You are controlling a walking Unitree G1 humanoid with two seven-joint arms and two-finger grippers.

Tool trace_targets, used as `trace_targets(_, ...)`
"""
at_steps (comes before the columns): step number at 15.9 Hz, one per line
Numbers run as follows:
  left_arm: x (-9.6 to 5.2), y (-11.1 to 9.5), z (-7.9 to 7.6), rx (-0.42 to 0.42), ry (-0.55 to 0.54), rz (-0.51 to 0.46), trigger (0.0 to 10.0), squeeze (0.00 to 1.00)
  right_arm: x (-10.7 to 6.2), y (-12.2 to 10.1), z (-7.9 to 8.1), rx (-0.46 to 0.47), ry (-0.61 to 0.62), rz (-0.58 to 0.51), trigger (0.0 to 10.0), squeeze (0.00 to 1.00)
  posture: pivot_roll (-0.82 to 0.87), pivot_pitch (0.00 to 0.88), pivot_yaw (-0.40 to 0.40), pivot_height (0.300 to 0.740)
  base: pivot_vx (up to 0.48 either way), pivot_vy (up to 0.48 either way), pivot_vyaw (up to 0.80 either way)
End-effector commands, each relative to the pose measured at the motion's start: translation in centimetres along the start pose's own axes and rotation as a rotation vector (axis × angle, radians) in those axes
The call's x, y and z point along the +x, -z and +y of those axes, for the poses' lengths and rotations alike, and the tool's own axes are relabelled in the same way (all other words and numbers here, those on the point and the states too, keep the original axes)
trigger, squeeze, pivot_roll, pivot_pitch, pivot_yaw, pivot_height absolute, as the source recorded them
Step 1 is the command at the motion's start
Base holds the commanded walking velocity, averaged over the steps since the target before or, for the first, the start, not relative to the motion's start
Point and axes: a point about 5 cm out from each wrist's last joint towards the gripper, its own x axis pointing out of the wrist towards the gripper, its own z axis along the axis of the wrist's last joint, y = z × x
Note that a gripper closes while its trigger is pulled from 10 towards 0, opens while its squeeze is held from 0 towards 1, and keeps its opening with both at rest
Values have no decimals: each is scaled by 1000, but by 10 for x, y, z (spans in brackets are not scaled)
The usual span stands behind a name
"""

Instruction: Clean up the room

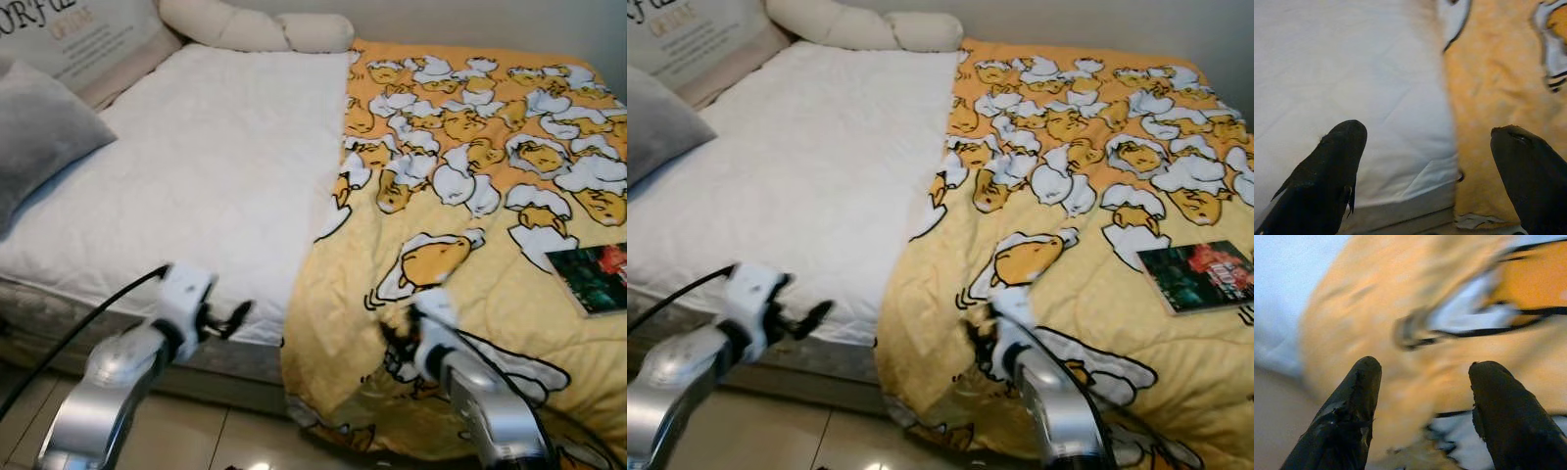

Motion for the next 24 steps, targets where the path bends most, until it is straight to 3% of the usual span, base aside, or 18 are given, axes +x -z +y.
trace_targets(1,-6,-5,6,24,-61,-27,10000,0,-4,-7,-9,39,73,-43,10000,0,-74,0,9,740,0,319,-706)
trace_targets(8,-13,-5,5,-6,-155,-45,10000,0,-9,-17,-11,90,151,-92,10000,0,-72,0,19,740,0,425,-772)
trace_targets(17,-17,-13,11,9,-205,-93,10000,0,-10,-20,-2,83,131,-105,10000,0,-49,0,8,740,0,315,-677)
trace_targets(21,-15,-23,14,22,-263,-153,10000,0,-12,-33,9,-101,78,-200,10000,0,-40,0,-14,740,0,0,0)
trace_targets(24,-15,-25,15,3,-275,-172,10000,0,-14,-38,11,-85,59,-228,10000,0,-38,0,-16,740,0,0,0)
